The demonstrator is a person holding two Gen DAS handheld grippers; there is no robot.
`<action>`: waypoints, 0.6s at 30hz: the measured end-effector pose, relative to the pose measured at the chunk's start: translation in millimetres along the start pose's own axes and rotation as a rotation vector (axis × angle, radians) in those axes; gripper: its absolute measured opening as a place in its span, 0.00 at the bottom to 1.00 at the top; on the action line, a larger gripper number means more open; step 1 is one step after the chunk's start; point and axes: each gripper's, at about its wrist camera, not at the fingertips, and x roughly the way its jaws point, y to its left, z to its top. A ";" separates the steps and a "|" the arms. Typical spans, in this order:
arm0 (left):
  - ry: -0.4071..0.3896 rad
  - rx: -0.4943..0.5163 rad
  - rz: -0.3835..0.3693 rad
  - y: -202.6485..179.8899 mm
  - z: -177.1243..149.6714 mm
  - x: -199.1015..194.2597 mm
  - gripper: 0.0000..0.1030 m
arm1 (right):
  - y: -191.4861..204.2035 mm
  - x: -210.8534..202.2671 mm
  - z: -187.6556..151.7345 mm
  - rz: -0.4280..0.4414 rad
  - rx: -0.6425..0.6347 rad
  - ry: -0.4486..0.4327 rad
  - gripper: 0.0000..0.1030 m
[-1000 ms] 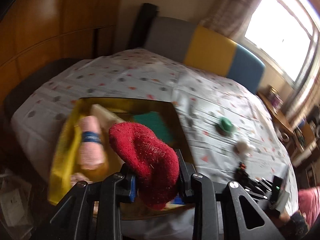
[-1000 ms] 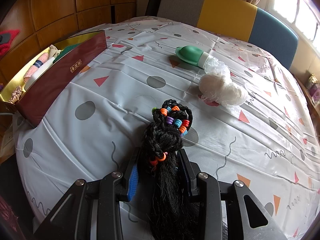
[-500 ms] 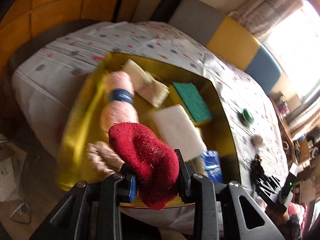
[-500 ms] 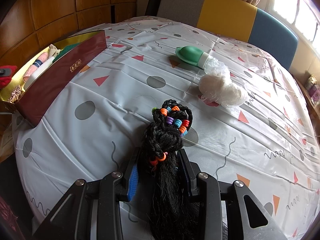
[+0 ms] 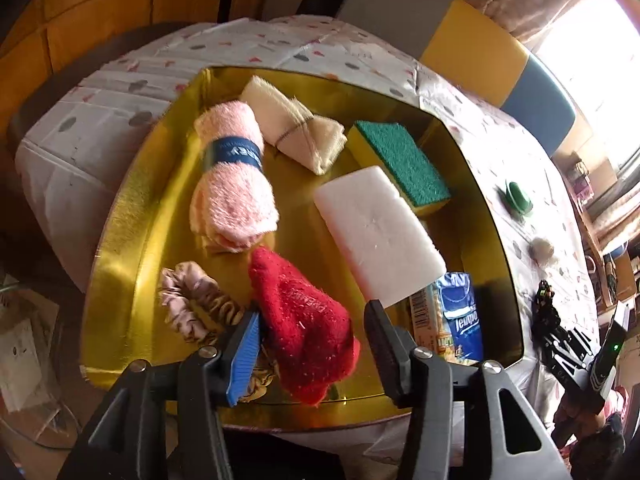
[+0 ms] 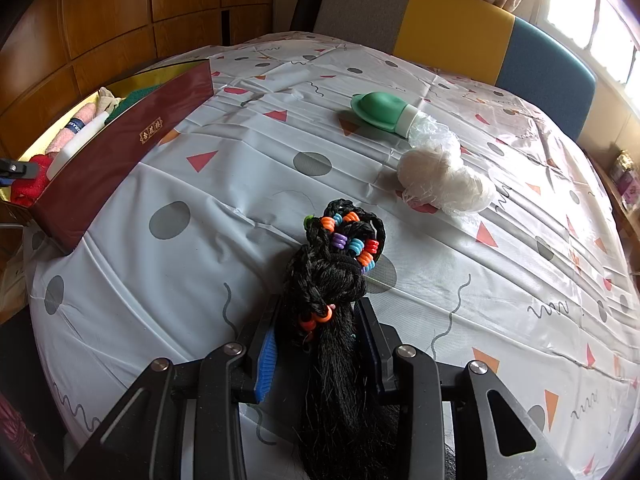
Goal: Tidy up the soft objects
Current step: 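Lower the red hat into the tray and open the left tool, then carry the black hair piece into the tray with the right tool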
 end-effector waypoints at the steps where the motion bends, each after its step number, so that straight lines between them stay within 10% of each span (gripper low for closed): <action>1: -0.013 -0.005 0.007 0.7 -0.2 -4.1 0.50 | -0.5 0.2 0.0 -0.002 0.001 0.001 0.35; 18: -0.258 0.054 0.202 -9.2 -3.3 -69.6 0.50 | 4.1 2.4 13.6 -0.060 0.123 0.085 0.33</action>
